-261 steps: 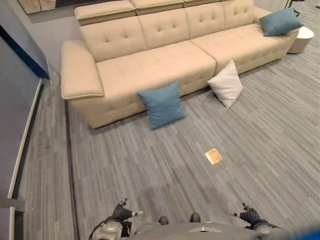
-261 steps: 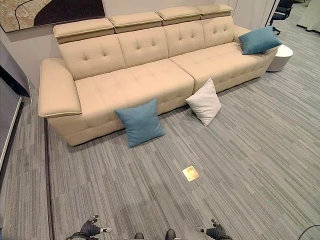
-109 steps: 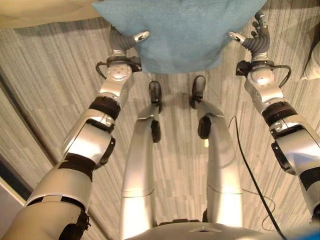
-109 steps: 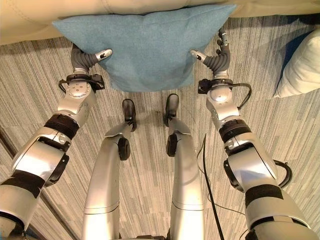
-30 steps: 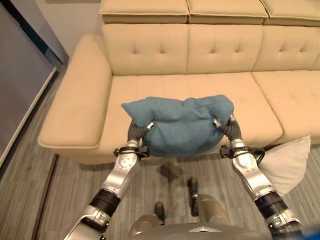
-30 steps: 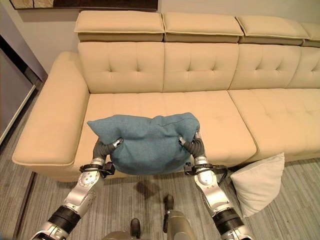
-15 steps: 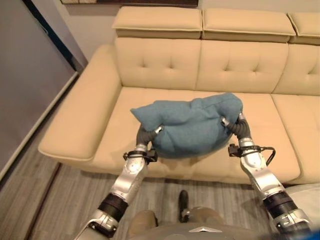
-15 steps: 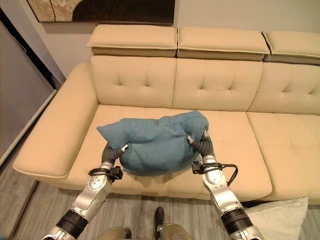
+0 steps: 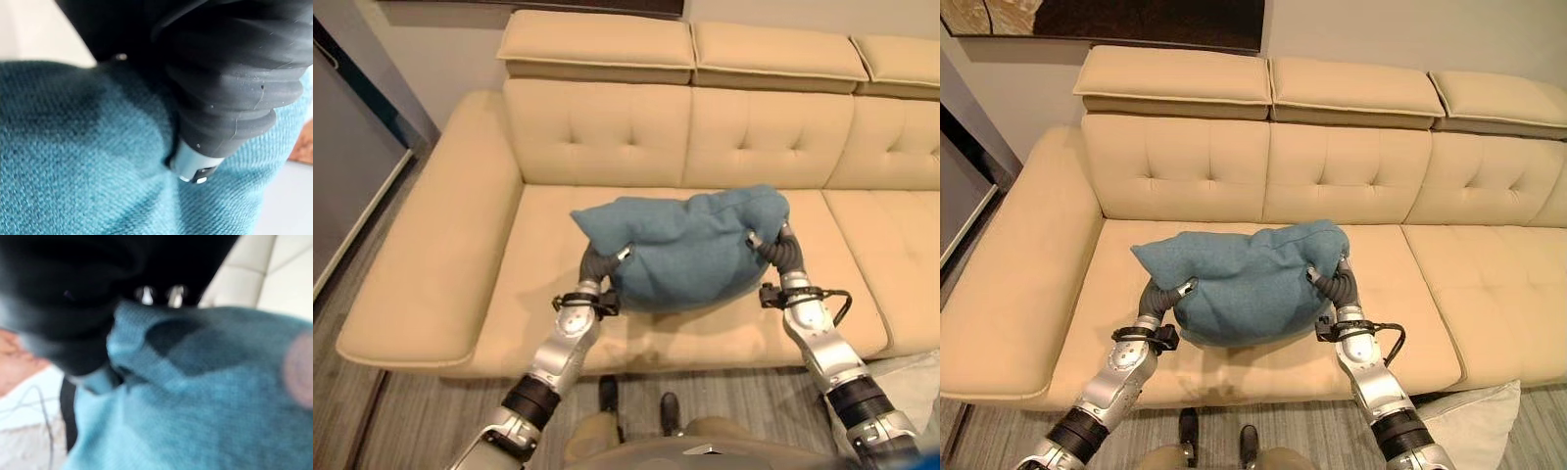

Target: Pick up all the scattered cushions and arrange them neatly on the sofa.

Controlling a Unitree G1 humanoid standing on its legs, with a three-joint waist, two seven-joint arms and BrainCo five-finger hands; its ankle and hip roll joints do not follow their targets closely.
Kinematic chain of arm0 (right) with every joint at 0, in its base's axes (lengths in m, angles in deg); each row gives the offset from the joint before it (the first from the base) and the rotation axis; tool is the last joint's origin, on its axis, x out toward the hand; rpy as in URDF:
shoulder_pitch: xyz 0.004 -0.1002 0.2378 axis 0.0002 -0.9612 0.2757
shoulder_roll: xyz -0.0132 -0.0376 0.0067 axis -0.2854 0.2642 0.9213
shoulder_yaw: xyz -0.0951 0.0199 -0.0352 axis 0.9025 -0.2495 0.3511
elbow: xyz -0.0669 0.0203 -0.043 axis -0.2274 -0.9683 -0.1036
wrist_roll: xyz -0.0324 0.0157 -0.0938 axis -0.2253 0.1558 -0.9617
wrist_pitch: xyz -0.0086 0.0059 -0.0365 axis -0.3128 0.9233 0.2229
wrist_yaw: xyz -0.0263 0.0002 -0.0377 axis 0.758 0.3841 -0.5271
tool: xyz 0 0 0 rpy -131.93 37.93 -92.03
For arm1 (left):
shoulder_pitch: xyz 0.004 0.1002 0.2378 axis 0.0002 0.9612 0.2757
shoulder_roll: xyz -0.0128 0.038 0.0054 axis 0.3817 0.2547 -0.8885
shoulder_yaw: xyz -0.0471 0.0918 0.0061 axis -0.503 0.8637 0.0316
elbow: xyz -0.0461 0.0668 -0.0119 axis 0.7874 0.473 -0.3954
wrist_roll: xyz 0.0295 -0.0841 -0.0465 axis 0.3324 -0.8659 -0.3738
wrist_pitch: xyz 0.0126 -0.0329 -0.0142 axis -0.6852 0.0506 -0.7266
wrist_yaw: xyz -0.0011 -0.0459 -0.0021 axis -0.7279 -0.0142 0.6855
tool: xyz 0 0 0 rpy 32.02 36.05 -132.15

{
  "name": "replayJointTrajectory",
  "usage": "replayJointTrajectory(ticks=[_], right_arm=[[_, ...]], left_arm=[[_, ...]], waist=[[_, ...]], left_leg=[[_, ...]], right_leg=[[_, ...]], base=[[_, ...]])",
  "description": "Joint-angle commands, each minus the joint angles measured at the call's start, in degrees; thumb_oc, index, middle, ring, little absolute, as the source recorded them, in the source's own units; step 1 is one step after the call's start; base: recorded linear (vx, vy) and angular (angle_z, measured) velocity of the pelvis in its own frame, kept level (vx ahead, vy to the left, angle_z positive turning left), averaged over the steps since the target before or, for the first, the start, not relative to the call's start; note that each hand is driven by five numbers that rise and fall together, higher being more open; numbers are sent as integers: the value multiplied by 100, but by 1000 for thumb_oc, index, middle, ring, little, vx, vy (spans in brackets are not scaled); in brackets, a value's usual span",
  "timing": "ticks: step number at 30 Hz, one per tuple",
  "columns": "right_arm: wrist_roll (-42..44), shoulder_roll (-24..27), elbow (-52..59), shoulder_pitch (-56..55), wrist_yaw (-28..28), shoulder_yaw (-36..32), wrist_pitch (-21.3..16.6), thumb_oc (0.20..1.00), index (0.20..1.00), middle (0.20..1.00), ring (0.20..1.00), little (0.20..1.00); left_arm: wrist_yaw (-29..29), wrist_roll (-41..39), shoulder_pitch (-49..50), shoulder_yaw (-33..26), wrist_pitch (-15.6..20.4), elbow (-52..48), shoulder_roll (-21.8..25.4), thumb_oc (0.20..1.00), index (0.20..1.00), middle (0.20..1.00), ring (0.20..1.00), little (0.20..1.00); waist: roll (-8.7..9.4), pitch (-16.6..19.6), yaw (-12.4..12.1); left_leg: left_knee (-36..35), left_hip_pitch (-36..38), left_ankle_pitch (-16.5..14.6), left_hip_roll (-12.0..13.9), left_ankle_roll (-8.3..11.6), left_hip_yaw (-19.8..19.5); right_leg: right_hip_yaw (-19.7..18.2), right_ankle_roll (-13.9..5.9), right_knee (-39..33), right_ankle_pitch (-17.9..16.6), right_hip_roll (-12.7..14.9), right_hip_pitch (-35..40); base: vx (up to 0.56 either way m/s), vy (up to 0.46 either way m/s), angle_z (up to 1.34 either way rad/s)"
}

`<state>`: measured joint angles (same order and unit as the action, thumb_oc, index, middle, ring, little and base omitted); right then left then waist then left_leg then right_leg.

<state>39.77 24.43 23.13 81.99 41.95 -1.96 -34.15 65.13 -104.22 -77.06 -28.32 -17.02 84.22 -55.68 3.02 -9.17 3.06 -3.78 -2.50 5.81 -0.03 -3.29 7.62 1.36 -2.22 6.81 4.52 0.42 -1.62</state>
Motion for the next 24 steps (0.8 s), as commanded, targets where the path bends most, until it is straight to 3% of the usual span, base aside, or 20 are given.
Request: replayJointTrajectory(ticks=[1, 3, 6, 7, 9, 18, 24], right_arm=[[-135, -235, 413, 510, 119, 123, -487, 200, 200, 200, 200, 200], [-180, -271, 405, 529, 131, 148, -468, 200, 200, 200, 200, 200], [-160, -262, 316, 554, 154, 146, -455, 200, 200, 200, 200, 200], [-154, -246, 333, 580, 176, 142, -453, 200, 200, 200, 200, 200], [-178, -220, 331, 566, 168, 152, -453, 200, 200, 200, 200, 200], [-253, -63, 575, 499, 165, -7, -435, 200, 200, 200, 200, 200], [-344, -12, 564, 1427, -25, 307, -389, 200, 200, 200, 200, 200]], left_arm=[[-254, 339, -291, 53, 523, -969, 35, 200, 200, 200, 200, 200], [-195, 358, -299, -33, 538, -963, 50, 200, 200, 200, 200, 200], [-194, 391, -287, -91, 571, -972, 60, 200, 200, 200, 200, 200], [-184, 362, -307, -144, 566, -973, 52, 200, 200, 200, 200, 200], [-112, 357, -331, -176, 575, -906, 48, 200, 200, 200, 200, 200], [-82, 429, -493, -245, 550, -965, -70, 200, 200, 200, 200, 200], [275, 409, -1379, -165, 585, -728, -158, 200, 200, 200, 200, 200]], waist=[[150, 224, -231], [71, 175, -202], [52, 228, -149], [69, 200, -70], [96, 160, -24], [108, 371, -35], [59, 292, -17]], left_leg=[[714, 63, -667, 23, 236, 29], [602, 222, -716, 26, 196, 65], [396, 415, -755, -5, 239, 79], [346, 497, -776, -39, 274, 4], [371, 521, -804, -56, 290, -72], [176, 687, -804, -7, 404, -265], [36, 549, -696, 68, 494, -314]], right_leg=[[2, -769, 922, -575, 654, -165], [126, -765, 1133, -658, 727, -421], [311, -715, 433, -715, 762, -550], [200, -753, 4, -833, 674, -641], [32, -771, -148, -882, 623, -647], [260, -643, -680, -741, 578, -34], [372, -576, -884, -709, 528, -31]], base=[[69, 192, -52], [80, 160, -30], [151, 24, -17], [142, -15, -31], [120, -31, -3], [130, -64, 22], [13, -48, 7]])
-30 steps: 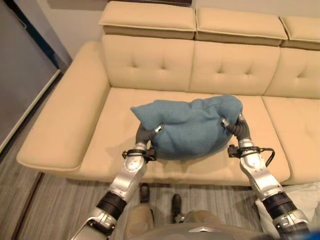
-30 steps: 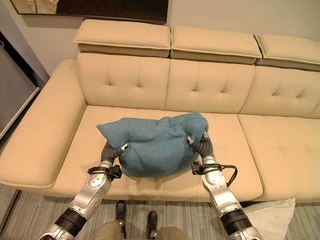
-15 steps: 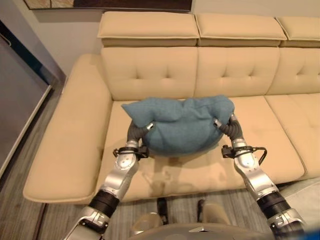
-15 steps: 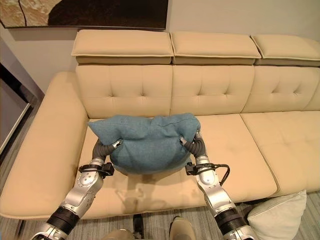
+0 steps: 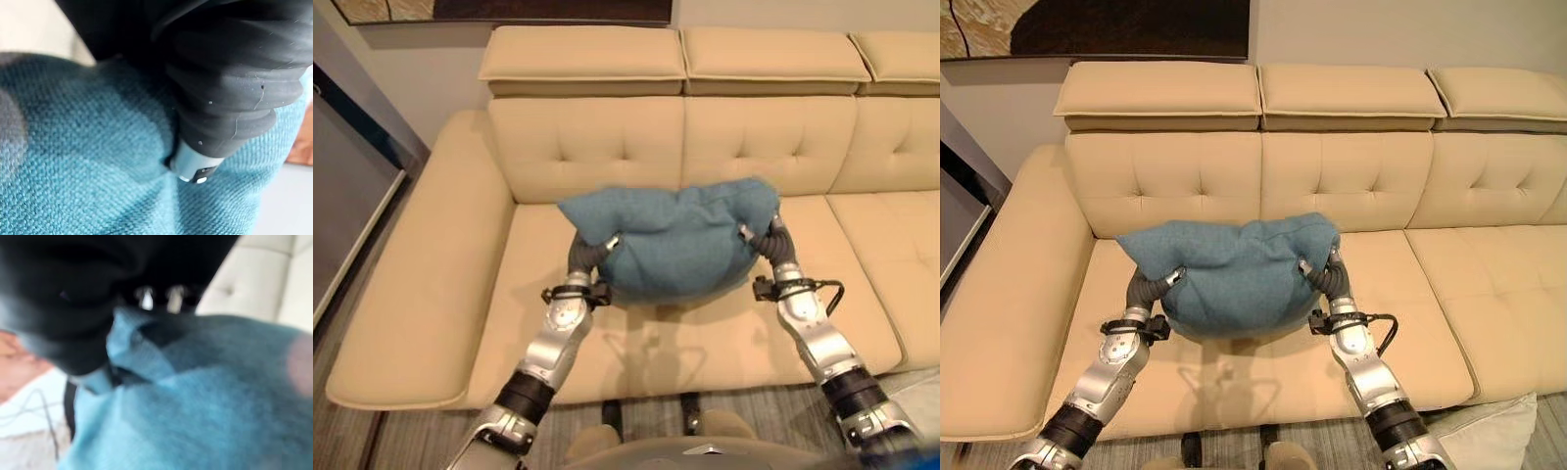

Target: Pick up all the scattered cushions and arrange them neatly on the sofa.

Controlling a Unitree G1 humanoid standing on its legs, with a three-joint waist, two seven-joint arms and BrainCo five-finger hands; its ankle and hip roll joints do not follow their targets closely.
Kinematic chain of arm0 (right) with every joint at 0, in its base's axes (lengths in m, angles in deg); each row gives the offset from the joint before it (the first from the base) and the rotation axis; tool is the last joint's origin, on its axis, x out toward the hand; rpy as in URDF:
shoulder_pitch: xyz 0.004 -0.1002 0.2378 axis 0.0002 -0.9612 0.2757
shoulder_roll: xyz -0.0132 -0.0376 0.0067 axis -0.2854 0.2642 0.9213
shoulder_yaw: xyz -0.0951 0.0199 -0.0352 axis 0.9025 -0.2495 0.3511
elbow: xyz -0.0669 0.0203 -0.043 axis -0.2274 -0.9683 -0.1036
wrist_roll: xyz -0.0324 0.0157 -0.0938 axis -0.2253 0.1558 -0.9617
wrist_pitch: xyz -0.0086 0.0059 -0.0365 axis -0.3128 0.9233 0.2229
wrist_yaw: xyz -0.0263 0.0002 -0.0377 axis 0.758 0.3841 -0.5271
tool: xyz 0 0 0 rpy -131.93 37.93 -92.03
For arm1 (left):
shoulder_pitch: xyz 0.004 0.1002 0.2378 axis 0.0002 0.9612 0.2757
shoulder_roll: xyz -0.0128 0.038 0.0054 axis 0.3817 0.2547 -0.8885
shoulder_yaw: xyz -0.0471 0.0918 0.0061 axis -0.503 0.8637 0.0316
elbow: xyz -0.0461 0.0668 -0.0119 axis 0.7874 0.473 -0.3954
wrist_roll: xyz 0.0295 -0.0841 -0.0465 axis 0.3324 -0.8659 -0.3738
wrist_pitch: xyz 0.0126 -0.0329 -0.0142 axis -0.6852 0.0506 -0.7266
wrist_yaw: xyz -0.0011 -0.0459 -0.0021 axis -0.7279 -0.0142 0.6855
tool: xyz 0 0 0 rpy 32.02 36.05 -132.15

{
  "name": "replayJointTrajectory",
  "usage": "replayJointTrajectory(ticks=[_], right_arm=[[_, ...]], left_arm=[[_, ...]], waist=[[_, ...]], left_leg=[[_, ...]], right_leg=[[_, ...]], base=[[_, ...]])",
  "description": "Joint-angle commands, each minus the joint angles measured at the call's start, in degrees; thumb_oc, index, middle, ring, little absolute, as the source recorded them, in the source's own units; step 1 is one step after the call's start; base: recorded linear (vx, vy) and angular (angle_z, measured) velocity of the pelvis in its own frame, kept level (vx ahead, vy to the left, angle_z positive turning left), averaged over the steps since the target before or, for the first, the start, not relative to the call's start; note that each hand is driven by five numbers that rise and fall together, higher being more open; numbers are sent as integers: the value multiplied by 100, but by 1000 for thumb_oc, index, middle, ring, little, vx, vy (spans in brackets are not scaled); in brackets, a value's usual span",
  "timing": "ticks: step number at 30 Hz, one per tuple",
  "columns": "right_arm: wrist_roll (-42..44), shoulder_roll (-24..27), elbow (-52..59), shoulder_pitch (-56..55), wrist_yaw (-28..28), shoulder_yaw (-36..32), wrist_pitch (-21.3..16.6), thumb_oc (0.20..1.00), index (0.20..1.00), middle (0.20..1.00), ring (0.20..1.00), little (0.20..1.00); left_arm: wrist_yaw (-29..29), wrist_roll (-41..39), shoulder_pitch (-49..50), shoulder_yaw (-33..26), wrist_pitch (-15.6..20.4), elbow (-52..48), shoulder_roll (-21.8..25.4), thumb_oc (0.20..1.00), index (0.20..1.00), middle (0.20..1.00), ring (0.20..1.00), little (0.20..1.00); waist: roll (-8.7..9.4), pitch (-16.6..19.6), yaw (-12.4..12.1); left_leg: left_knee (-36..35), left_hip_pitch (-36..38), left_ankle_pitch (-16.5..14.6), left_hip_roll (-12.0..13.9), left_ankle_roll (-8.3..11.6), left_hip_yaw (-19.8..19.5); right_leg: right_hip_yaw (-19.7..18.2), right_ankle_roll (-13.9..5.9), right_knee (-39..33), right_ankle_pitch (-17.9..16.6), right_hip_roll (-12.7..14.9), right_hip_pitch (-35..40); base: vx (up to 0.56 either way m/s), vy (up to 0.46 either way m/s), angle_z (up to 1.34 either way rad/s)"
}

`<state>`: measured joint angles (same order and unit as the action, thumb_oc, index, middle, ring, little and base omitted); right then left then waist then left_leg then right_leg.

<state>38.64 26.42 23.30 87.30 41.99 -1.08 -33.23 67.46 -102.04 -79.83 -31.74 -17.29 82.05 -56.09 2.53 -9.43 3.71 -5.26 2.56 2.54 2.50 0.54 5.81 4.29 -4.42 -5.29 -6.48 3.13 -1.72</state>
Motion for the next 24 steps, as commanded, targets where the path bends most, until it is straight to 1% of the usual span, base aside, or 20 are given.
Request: replayJointTrajectory(ticks=[1, 3, 7, 8, 9, 11, 12, 14, 15, 18, 21, 24], right_arm=[[-252, -221, 520, 1112, -77, 296, -462, 200, 200, 200, 200, 200], [-227, -214, 425, 1615, -196, 450, -455, 200, 200, 200, 200, 200], [-173, -120, 3, 2583, -415, 726, -381, 200, 200, 200, 200, 200], [-173, -46, -239, 3092, -531, 871, -352, 200, 200, 200, 200, 200], [-170, -46, -252, 3113, -532, 873, -357, 200, 200, 200, 200, 200], [-140, 22, -640, 3849, -674, 1036, -340, 200, 200, 200, 200, 200], [-139, 22, -642, 3851, -674, 1036, -341, 200, 200, 200, 200, 200], [-143, 49, -918, 4292, -735, 1168, -336, 200, 200, 200, 200, 200], [-140, 48, -931, 4308, -736, 1171, -342, 200, 200, 200, 200, 200], [-188, 142, -1220, 4731, -790, 1346, -347, 200, 200, 200, 200, 200], [-205, 231, -1471, 5094, -816, 1498, -342, 200, 200, 200, 200, 200], [-80, 296, -2004, 5454, -877, 1613, -388, 200, 200, 200, 200, 200]], left_arm=[[118, 187, -1272, 212, 637, -484, -122, 200, 200, 200, 200, 200], [327, 141, -1760, 271, 690, -381, -110, 200, 200, 200, 200, 200], [592, -118, -2652, 382, 811, 8, -96, 200, 200, 200, 200, 200], [708, -149, -3124, 471, 851, 284, -6, 200, 200, 200, 200, 200], [706, -152, -3144, 469, 856, 297, -5, 200, 200, 200, 200, 200], [859, -200, -3831, 552, 909, 794, 59, 200, 200, 200, 200, 200], [859, -201, -3833, 552, 910, 796, 59, 200, 200, 200, 200, 200], [946, -195, -4259, 588, 933, 1154, 144, 200, 200, 200, 200, 200], [944, -198, -4272, 586, 937, 1164, 146, 200, 200, 200, 200, 200], [995, -165, -4731, 669, 957, 1547, 287, 200, 200, 200, 200, 200], [1040, -217, -5127, 733, 977, 1826, 346, 200, 200, 200, 200, 200], [1021, -190, -5514, 842, 960, 2137, 411, 200, 200, 200, 200, 200]], waist=[[100, 283, -82], [78, 126, -90], [49, -53, -96], [51, -135, -105], [51, -131, -102], [53, -179, -94], [52, -176, -93], [71, -218, -95], [70, -215, -92], [79, -240, -85], [69, -255, -69], [26, -304, -88]], left_leg=[[185, -29, -347, -179, 119, -138], [233, -294, -297, -172, 130, -162], [392, -876, -219, -187, 136, -218], [520, -1171, -198, -195, 132, -252], [536, -1199, -201, -196, 132, -252], [737, -1669, -176, -206, 135, -300], [741, -1676, -177, -206, 135, -301], [783, -1889, -144, -202, 150, -325], [789, -1905, -145, -202, 150, -326], [777, -2100, -87, -186, 173, -351], [718, -2275, -3, -179, 194, -361], [570, -2533, 150, -173, 241, -401]], right_leg=[[78, -348, 322, 384, 252, -74], [73, -329, 371, 360, 254, -313], [21, -297, 513, 293, 251, -876], [-26, -276, 622, 259, 267, -1156], [-27, -276, 634, 261, 268, -1183], [-94, -255, 829, 223, 299, -1612], [-93, -255, 831, 223, 300, -1619], [-125, -253, 868, 187, 292, -1822], [-124, -253, 872, 187, 292, -1836], [-128, -271, 859, 131, 280, -2040], [-140, -286, 830, 65, 279, -2221], [-136, -303, 684, -58, 262, -2489]], base=[[-99, -38, 2], [-144, -31, 2], [-145, -23, 4], [-107, -23, 2], [-103, -15, 3], [-52, -10, 1], [-34, -12, 3], [0, 0, 0], [0, 0, 0], [0, 0, 0], [0, 0, 0], [7, -47, -1]])
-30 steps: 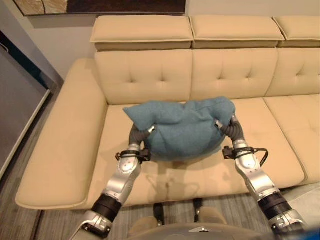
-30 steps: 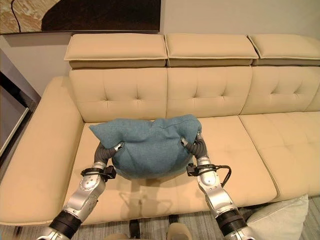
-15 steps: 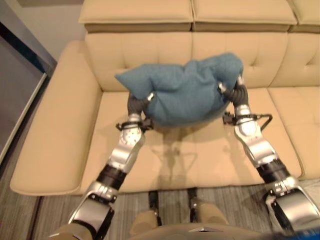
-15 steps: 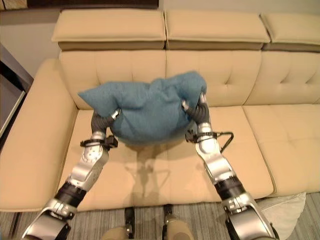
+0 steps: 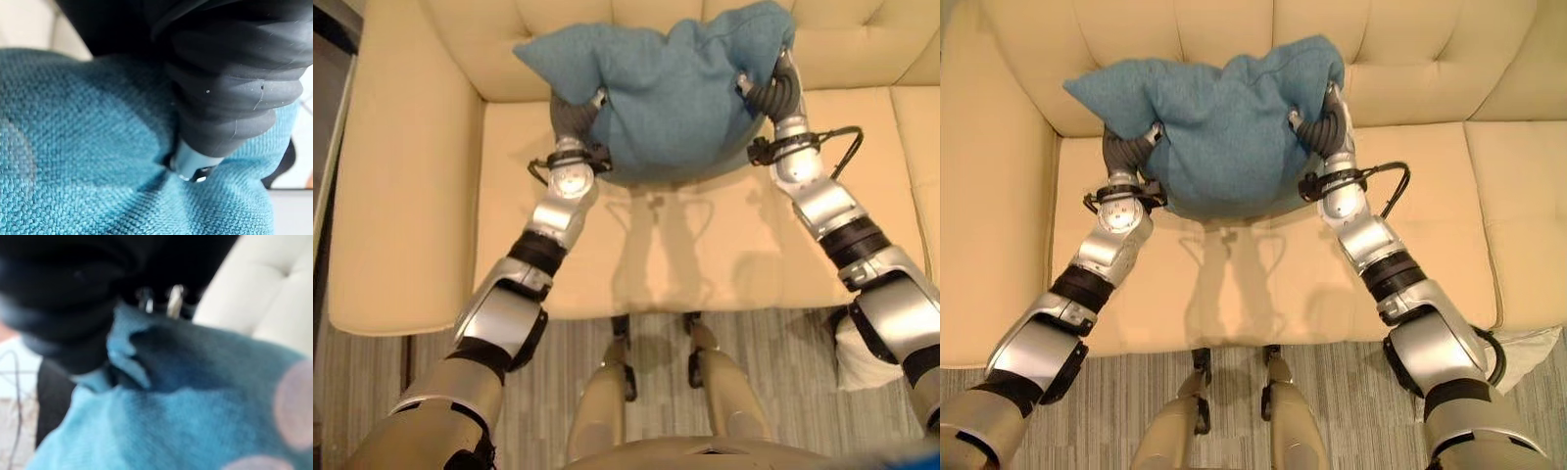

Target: Pick up all the scattered cushions and arrange them neatly on the sofa.

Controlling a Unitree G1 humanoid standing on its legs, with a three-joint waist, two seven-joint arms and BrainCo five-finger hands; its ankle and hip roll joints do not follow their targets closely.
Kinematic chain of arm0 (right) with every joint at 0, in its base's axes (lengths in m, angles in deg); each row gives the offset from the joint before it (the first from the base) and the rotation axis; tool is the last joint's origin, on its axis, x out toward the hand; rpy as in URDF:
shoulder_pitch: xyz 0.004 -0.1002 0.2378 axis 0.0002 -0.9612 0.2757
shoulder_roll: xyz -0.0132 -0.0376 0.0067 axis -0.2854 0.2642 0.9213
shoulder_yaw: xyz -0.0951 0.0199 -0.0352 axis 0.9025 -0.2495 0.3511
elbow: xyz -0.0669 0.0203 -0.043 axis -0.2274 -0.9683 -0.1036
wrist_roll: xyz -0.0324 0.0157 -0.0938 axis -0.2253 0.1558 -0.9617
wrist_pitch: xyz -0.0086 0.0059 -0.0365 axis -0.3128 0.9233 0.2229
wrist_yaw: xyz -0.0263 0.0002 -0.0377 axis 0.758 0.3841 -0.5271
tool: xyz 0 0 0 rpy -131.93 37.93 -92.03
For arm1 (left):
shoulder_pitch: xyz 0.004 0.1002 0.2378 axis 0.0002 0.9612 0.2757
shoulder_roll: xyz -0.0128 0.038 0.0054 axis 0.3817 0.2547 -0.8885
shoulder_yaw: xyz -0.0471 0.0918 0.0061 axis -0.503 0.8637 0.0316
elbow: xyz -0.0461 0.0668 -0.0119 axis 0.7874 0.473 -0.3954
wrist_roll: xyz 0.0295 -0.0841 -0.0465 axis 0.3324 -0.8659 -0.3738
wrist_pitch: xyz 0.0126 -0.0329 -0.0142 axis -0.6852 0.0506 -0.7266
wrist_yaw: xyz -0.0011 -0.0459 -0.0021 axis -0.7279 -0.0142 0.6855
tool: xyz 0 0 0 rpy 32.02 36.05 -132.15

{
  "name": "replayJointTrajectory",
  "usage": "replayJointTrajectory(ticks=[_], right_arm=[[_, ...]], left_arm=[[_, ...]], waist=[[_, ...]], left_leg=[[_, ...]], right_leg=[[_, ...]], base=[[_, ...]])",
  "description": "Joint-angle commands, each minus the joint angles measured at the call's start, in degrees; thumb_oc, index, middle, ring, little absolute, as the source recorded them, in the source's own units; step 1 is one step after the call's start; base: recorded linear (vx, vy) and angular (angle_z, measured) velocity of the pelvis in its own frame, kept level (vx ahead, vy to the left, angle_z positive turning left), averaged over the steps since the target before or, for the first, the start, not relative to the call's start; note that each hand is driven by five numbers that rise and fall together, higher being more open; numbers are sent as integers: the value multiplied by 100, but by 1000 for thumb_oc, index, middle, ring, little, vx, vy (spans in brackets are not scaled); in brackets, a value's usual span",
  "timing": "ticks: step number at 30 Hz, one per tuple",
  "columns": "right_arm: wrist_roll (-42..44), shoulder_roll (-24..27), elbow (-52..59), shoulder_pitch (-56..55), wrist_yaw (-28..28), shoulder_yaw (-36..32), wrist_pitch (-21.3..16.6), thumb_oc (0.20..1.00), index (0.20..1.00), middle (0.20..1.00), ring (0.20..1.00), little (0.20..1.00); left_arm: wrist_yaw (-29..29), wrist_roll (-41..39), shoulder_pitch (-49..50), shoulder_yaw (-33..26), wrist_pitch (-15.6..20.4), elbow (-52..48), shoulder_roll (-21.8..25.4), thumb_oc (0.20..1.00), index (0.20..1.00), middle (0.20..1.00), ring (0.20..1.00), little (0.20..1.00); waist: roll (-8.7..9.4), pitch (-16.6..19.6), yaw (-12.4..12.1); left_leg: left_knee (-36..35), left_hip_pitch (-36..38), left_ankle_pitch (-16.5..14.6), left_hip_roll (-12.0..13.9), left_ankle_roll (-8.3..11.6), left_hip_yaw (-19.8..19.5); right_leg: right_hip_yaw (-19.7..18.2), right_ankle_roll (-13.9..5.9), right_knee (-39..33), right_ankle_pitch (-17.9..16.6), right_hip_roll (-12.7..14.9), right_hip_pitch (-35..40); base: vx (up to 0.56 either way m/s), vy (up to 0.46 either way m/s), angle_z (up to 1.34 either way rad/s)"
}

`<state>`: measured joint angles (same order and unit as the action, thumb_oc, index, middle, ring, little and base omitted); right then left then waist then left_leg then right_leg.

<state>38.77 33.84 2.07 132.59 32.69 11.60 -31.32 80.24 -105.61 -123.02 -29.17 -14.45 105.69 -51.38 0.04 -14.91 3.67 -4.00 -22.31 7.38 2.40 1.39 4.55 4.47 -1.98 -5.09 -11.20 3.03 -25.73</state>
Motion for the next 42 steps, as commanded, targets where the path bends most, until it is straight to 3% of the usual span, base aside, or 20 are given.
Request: replayJointTrajectory(ticks=[1, 4, 5, 6, 7, 13, 17, 19, 24, 27, 29, 30, 31, 35, 42], right_arm=[[-88, -426, 55, 1002, 63, 385, -584, 200, 200, 200, 200, 200], [18, -438, -379, 1252, 92, 514, -592, 200, 200, 200, 200, 200], [97, -465, -685, 1394, 119, 599, -564, 200, 200, 200, 200, 200], [135, -478, -919, 1505, 139, 689, -538, 300, 300, 300, 300, 300], [156, -472, -1334, 1702, 160, 857, -475, 1000, 1000, 1000, 1000, 1000], [-58, -296, -2737, 2190, -659, 592, -53, 1000, 1000, 1000, 1000, 1000], [-8, -26, -2935, 2338, -481, 826, 22, 1000, 1000, 1000, 1000, 1000], [167, 509, -3042, 2214, -458, 692, 1, 1000, 1000, 1000, 1000, 1000], [332, 963, -2909, 1966, -404, 544, -49, 1000, 1000, 1000, 1000, 1000], [297, 1492, -2140, 1123, -286, 139, -116, 1000, 1000, 1000, 1000, 1000], [78, 1813, -1302, -38, -143, -488, -186, 1000, 1000, 1000, 1000, 1000], [62, 1811, -1253, -112, -147, -527, -170, 1000, 1000, 1000, 1000, 1000], [-155, 1959, -776, -918, 45, -857, -189, 1000, 1000, 1000, 1000, 1000], [-490, 1812, -224, -2622, 354, -1622, -205, 1000, 1000, 1000, 1000, 1000], [-474, 1189, 178, -4584, 1314, -1936, -286, 1000, 1000, 1000, 1000, 1000]], left_arm=[[-283, 178, -1247, 621, 667, -168, -40, 200, 200, 200, 200, 200], [-297, 270, -1571, 762, 584, 277, 46, 200, 200, 200, 200, 200], [-285, 277, -1747, 793, 534, 549, 59, 558, 558, 558, 558, 558], [-281, 301, -1876, 852, 470, 758, 111, 1000, 1000, 1000, 1000, 1000], [-364, 266, -2086, 944, 428, 1028, 218, 1000, 1000, 1000, 1000, 1000], [-111, -37, -2543, 701, 303, 2005, 701, 1000, 1000, 1000, 1000, 1000], [-281, -144, -2597, 749, 275, 2179, 1139, 1000, 1000, 1000, 1000, 1000], [-392, -66, -2364, 732, 238, 2237, 1618, 1000, 1000, 1000, 1000, 1000], [-419, -58, -1996, 606, 331, 1874, 1888, 1000, 1000, 1000, 1000, 1000], [-501, -7, -918, 143, 477, 609, 1986, 1000, 1000, 1000, 1000, 1000], [-635, 171, 208, -285, 549, -399, 2021, 1000, 1000, 1000, 1000, 1000], [-624, 186, 258, -287, 532, -443, 2018, 1000, 1000, 1000, 1000, 1000], [-808, 180, 1063, -629, 586, -941, 1970, 1000, 1000, 1000, 1000, 1000], [-1145, 416, 2571, -1134, 506, -1592, 1853, 1000, 1000, 1000, 1000, 1000], [-1887, 324, 4588, -1455, 262, -1426, 938, 1000, 1000, 1000, 1000, 1000]], waist=[[268, 247, -84], [206, 208, -99], [182, 192, -104], [175, 184, -112], [138, 160, -106], [-29, 91, -153], [-52, 109, -174], [-44, 161, -180], [-27, 203, -181], [-19, 170, -189], [2, 200, -164], [10, 201, -172], [53, 230, -149], [109, 314, -116], [223, 643, -60]], left_leg=[[403, -99, -303, -151, 165, -283], [189, -196, -170, -120, 224, -303], [99, -248, -96, -107, 257, -317], [38, -259, -59, -103, 268, -323], [-11, -276, -15, -81, 297, -326], [-100, -401, 88, -84, 382, -418], [-100, -390, 96, -85, 408, -439], [-100, -311, 63, -70, 434, -450], [-100, -222, 64, -76, 442, -443], [-100, 69, -3, -66, 446, -429], [-100, 374, -110, -46, 441, -393], [-100, 406, -117, -46, 441, -393], [-100, 631, -191, -25, 433, -379], [-100, 1105, -293, -26, 426, -338], [-100, 1664, -352, 25, 415, -279]], right_leg=[[-155, -556, 625, 392, 276, -140], [-154, -573, 544, 358, 240, -308], [-143, -578, 505, 343, 226, -358], [-142, -579, 486, 322, 215, -390], [-128, -576, 471, 302, 211, -429], [-37, -579, 406, 252, 164, -532], [1, -579, 353, 235, 152, -496], [38, -588, 284, 244, 134, -373], [78, -584, 276, 256, 142, -254], [116, -556, 386, 369, 140, -14], [145, -523, 515, 514, 148, 235], [146, -523, 513, 521, 148, 268], [155, -502, 565, 620, 149, 454], [194, -493, 514, 760, 141, 975], [233, -500, 314, 821, 82, 1613]], base=[[9, -34, 6], [18, -41, 3], [12, -44, 2], [7, -46, 9], [-4, -46, 15], [-2, -14, 2], [0, 0, 0], [2, -22, 4], [3, -11, 10], [27, -3, 5], [66, -7, 12], [100, -16, 17], [88, -13, 13], [82, -18, -1], [43, -19, -1]])
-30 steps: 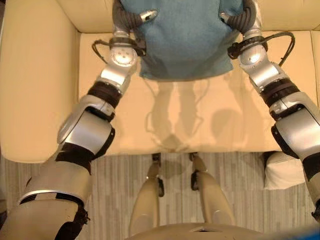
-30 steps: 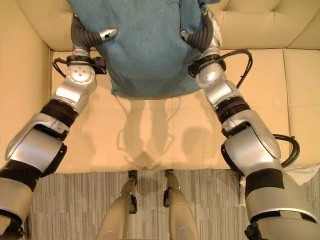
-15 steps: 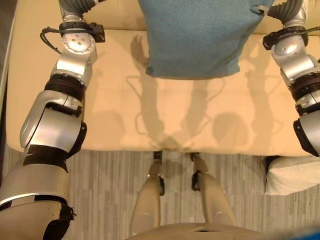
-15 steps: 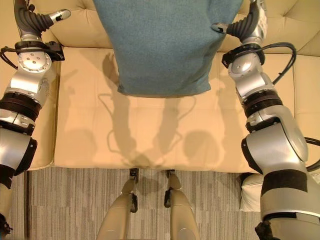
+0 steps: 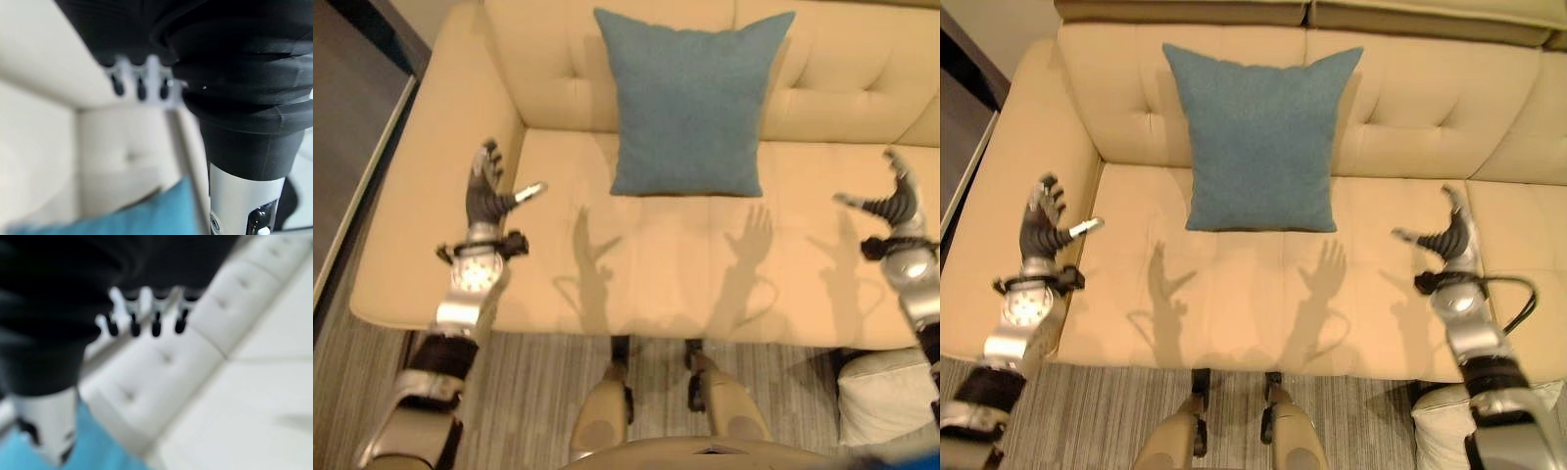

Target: Pick up all the scattered cushions and arrange them neatly on the sofa.

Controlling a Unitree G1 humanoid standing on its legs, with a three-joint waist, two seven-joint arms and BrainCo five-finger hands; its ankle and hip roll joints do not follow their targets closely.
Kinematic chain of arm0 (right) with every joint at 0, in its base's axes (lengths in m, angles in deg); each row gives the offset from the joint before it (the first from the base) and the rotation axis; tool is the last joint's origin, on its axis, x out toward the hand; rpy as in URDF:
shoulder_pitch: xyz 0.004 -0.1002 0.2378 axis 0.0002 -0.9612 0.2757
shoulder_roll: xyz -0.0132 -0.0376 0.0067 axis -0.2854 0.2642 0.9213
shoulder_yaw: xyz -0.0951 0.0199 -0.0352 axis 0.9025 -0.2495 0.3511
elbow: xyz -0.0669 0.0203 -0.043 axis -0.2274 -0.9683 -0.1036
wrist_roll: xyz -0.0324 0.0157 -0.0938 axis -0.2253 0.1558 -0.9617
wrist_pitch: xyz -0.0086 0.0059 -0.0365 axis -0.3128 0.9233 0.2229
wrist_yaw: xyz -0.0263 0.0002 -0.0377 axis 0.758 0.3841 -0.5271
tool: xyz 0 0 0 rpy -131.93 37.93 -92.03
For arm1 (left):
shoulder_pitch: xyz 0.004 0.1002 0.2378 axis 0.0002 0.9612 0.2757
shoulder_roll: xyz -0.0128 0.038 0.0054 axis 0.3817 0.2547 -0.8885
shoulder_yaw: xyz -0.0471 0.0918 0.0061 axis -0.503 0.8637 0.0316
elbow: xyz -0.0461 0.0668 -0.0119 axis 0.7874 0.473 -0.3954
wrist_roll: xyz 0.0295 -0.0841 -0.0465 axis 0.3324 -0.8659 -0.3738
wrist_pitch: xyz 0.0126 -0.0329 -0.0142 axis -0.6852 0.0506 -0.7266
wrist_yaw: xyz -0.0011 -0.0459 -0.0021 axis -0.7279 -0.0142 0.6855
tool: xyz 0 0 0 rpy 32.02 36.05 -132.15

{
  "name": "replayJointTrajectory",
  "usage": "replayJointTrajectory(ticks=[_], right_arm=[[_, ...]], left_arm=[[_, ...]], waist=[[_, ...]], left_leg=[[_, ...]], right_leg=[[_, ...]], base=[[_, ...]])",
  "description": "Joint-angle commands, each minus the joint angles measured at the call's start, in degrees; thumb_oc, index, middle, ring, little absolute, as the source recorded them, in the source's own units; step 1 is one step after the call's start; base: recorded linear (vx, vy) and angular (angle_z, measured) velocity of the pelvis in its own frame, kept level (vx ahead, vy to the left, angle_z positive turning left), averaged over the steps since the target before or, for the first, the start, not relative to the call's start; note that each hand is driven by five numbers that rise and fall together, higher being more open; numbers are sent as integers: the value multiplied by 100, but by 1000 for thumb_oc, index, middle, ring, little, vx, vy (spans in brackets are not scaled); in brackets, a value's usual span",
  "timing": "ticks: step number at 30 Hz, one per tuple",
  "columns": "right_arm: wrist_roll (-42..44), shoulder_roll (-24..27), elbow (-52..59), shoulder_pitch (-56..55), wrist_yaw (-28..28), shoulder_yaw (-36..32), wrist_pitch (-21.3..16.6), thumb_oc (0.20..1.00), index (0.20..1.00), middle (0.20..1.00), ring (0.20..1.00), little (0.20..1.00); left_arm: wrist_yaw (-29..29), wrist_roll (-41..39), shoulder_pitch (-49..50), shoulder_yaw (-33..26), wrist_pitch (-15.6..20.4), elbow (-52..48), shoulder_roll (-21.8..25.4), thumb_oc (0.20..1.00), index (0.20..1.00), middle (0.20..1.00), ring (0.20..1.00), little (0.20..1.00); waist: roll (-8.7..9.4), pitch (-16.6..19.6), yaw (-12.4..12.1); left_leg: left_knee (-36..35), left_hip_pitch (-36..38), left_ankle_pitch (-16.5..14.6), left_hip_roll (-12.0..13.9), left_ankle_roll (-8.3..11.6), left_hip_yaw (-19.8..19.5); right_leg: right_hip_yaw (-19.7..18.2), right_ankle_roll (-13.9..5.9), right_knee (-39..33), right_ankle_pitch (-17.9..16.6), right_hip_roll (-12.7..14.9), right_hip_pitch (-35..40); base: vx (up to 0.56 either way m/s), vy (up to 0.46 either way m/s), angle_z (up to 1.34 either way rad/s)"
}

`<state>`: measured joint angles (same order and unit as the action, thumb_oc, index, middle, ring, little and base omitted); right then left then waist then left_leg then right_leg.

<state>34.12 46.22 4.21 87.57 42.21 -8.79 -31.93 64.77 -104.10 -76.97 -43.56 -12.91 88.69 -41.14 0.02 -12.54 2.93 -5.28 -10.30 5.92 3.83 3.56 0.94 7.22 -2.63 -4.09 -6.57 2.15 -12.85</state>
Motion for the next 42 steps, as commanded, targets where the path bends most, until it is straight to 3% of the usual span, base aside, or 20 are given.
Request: replayJointTrajectory(ticks=[1, 7, 12, 15, 17, 19, 20, 23, 25, 26, 29, 30, 32, 33, 35, 36, 39, 42], right_arm=[[-36, -139, -140, -243, 425, 123, -243, 1000, 1000, 1000, 1000, 1000], [-500, -939, -1051, -954, 888, 553, -137, 1000, 1000, 1000, 1000, 1000], [-760, -1601, -2224, -1305, 977, 862, -77, 1000, 1000, 1000, 1000, 1000], [-719, -1805, -2600, -1356, 1045, 901, -46, 1000, 1000, 1000, 1000, 1000], [-713, -1934, -2998, -1373, 1137, 987, 22, 1000, 1000, 1000, 1000, 1000], [-699, -1948, -3316, -1243, 1212, 951, 138, 1000, 1000, 1000, 1000, 1000], [-682, -1998, -3477, -1253, 1248, 888, 216, 1000, 1000, 1000, 1000, 1000], [-692, -2011, -3610, -1129, 1192, 871, 272, 1000, 1000, 1000, 1000, 1000], [-792, -2174, -3940, -877, 1102, 790, 393, 1000, 1000, 1000, 1000, 1000], [-793, -2174, -3940, -876, 1102, 789, 393, 1000, 1000, 1000, 1000, 1000], [-803, -2235, -4062, -776, 1108, 782, 456, 1000, 1000, 1000, 1000, 1000], [-779, -2226, -4160, -785, 1121, 742, 466, 1000, 1000, 1000, 1000, 1000], [-769, -2233, -4175, -786, 1114, 718, 466, 1000, 1000, 1000, 1000, 1000], [-761, -2270, -4159, -795, 1111, 713, 471, 1000, 1000, 1000, 1000, 1000], [-822, -2323, -4200, -825, 1103, 725, 492, 1000, 1000, 1000, 1000, 1000], [-801, -2352, -4161, -802, 1094, 747, 501, 1000, 1000, 1000, 1000, 1000], [-680, -2388, -4132, -829, 1051, 730, 486, 1000, 1000, 1000, 1000, 1000], [-587, -2399, -4138, -890, 1031, 724, 477, 1000, 1000, 1000, 1000, 1000]], left_arm=[[-409, 194, 184, -20, 84, 378, -146, 1000, 1000, 1000, 1000, 1000], [-797, 637, 1104, -29, -281, 1719, -850, 1000, 1000, 1000, 1000, 1000], [-971, 1458, 1154, 146, -557, 3592, -1313, 1000, 1000, 1000, 1000, 1000], [-1073, 1692, 1145, 124, -669, 4185, -1454, 1000, 1000, 1000, 1000, 1000], [-1158, 1792, 1092, 40, -736, 4687, -1549, 1000, 1000, 1000, 1000, 1000], [-1196, 1778, 956, -21, -784, 4893, -1598, 1000, 1000, 1000, 1000, 1000], [-1181, 1734, 951, -43, -793, 4901, -1602, 1000, 1000, 1000, 1000, 1000], [-1141, 1707, 877, 5, -816, 4859, -1607, 1000, 1000, 1000, 1000, 1000], [-1073, 1705, 695, 18, -811, 4890, -1600, 1000, 1000, 1000, 1000, 1000], [-1073, 1705, 694, 18, -811, 4890, -1600, 1000, 1000, 1000, 1000, 1000], [-1058, 1864, 623, 52, -845, 4912, -1478, 1000, 1000, 1000, 1000, 1000], [-1127, 1948, 646, 86, -883, 4963, -1436, 1000, 1000, 1000, 1000, 1000], [-1145, 1973, 639, 99, -902, 4981, -1441, 1000, 1000, 1000, 1000, 1000], [-1166, 1983, 662, 93, -924, 4998, -1461, 1000, 1000, 1000, 1000, 1000], [-1133, 1945, 746, 12, -943, 5009, -1491, 1000, 1000, 1000, 1000, 1000], [-1131, 1949, 754, -31, -952, 5007, -1492, 1000, 1000, 1000, 1000, 1000], [-1150, 1966, 713, 29, -950, 5010, -1566, 1000, 1000, 1000, 1000, 1000], [-1176, 2006, 618, 114, -962, 4996, -1628, 1000, 1000, 1000, 1000, 1000]], waist=[[225, 456, 29], [238, 766, 41], [276, 805, 84], [305, 849, 82], [371, 812, 37], [417, 734, -1], [368, 742, 24], [337, 697, 94], [373, 575, 44], [372, 571, 37], [288, 393, -153], [238, 460, -134], [225, 503, -154], [197, 607, -228], [160, 673, -494], [284, 722, -589], [377, 714, -462], [429, 620, -372]], left_leg=[[28, 552, -215, -113, 193, 92], [28, 933, -250, -80, 191, 116], [63, 1178, -238, 8, 263, 150], [151, 1273, -324, 12, 233, 143], [755, 1193, -628, -157, 166, -170], [1501, 1207, -903, -640, 100, -914], [1350, 1327, -939, -647, 42, -987], [991, 1387, -941, -683, -48, -903], [639, 1402, -1044, -838, -262, -560], [636, 1408, -1045, -836, -263, -554], [653, 1278, -894, -728, -339, -215], [511, 1245, -752, -681, -403, -160], [475, 1241, -731, -661, -420, -123], [452, 1139, -676, -598, -445, 20], [475, 1047, -644, -459, -401, 381], [487, 950, -583, -467, -329, 597], [656, 843, -537, -401, -223, 652], [857, 754, -529, -362, -127, 635]], right_leg=[[-33, -435, 193, 359, 165, 411], [-37, -432, 83, 375, 106, 845], [-47, -384, -57, 445, 8, 1231], [-105, -375, -91, 479, -12, 1333], [-272, -347, -58, 436, 13, 1360], [-556, -340, 117, 256, 59, 1070], [-639, -374, 231, 219, 33, 892], [-756, -472, 299, 29, 55, 609], [-650, -742, 310, -193, 233, 240], [-655, -742, 312, -192, 230, 242], [212, -687, 927, 163, 407, 164], [-82, -557, 1469, 501, 210, 378], [-120, -542, 1505, 595, 200, 489], [-43, -492, 1607, 806, 190, 776], [725, -488, 1528, 1039, 489, 1246], [876, -561, 958, 936, 465, 1484], [453, -516, 477, 884, 255, 1574], [375, -441, 170, 817, 157, 1716]], base=[[36, -15, 1], [1, -4, -2], [-55, -39, 2], [-58, -24, 7], [-150, 5, -7], [-355, 141, -34], [-352, 221, -72], [-171, 136, -67], [-387, 281, -38], [-361, 210, -138], [-285, 121, -134], [-269, 97, -100], [-155, 22, -65], [-184, -53, -43], [-241, -126, -87], [-189, -209, -175], [-97, -200, -129], [-107, -141, 3]])
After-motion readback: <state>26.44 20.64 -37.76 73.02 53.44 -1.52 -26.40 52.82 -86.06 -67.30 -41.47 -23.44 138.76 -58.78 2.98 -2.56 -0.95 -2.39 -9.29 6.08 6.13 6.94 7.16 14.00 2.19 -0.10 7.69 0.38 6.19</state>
